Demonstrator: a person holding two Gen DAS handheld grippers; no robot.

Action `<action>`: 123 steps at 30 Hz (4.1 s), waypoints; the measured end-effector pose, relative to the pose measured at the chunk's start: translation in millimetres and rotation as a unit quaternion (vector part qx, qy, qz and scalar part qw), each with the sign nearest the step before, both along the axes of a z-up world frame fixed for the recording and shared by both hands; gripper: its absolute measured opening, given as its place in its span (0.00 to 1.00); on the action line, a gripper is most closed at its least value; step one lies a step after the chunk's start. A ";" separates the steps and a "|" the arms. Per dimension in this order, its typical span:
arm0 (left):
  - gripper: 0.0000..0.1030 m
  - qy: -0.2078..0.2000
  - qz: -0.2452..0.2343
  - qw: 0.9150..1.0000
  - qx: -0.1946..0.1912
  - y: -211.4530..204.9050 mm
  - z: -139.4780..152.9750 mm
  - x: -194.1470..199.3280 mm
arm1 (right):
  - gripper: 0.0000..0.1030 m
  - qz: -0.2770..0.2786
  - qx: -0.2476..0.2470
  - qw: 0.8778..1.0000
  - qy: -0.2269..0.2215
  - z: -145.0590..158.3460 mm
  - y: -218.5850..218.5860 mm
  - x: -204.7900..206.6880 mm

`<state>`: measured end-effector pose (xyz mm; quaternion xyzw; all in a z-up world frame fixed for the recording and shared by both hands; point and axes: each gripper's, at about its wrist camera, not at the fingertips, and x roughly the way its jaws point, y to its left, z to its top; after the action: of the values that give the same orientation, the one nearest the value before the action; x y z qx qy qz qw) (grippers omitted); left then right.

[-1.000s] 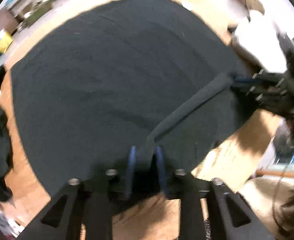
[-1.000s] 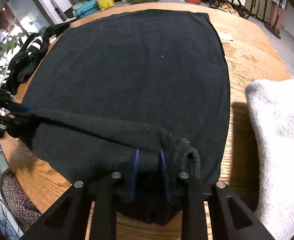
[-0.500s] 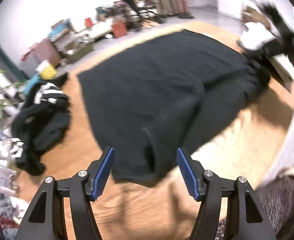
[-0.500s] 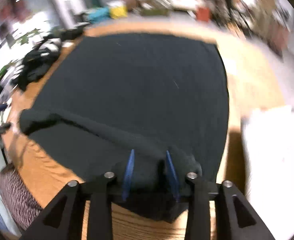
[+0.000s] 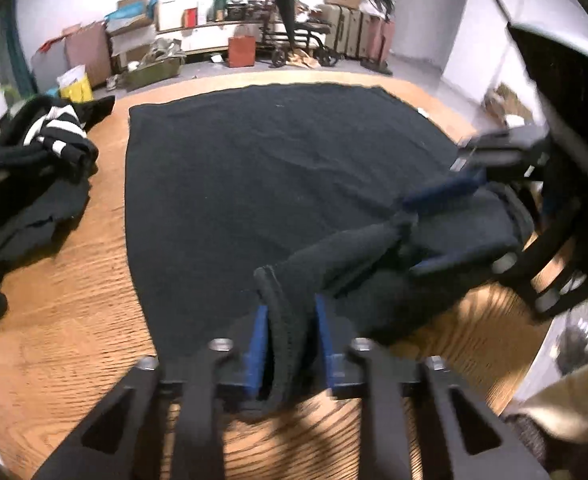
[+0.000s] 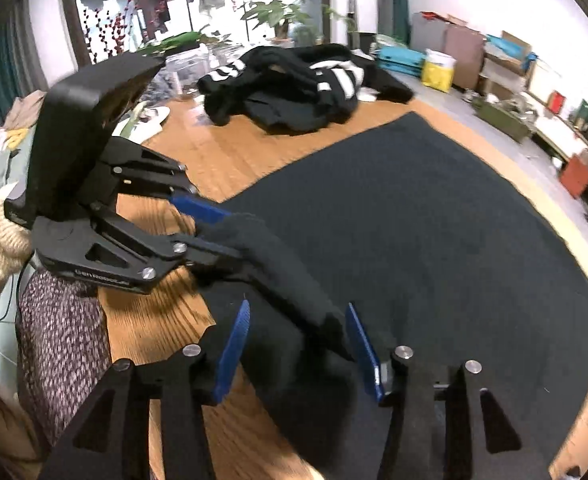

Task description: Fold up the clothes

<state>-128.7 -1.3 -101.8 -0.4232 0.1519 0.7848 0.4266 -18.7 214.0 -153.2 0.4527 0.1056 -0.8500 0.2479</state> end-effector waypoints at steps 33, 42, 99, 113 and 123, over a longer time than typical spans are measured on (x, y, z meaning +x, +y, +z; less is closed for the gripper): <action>0.01 0.130 0.161 0.974 -0.088 82.1 6.8 81.5 | 0.28 -0.423 -0.091 0.900 0.042 -19.2 157.5 122.6; 0.01 0.127 0.152 0.972 -0.126 92.7 -30.7 80.5 | 0.21 -0.372 -0.111 0.921 -0.001 -41.1 155.2 118.8; 0.67 -0.163 0.318 0.929 0.092 -44.9 7.4 20.0 | 0.41 -0.491 -0.170 0.854 0.005 -14.2 220.3 170.3; 0.66 -0.256 0.471 0.818 0.205 -83.0 -32.1 68.9 | 0.41 -0.588 -0.308 0.747 -0.043 -55.8 215.7 223.9; 0.66 -0.260 0.500 0.786 0.254 -76.2 -42.1 67.5 | 0.41 -0.633 -0.350 0.691 -0.025 -69.5 211.9 206.3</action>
<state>-61.2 -77.5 -143.8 -0.5041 -0.4023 0.7590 0.0898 187.6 425.9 -222.7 0.3141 -0.5169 -0.7693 -0.2056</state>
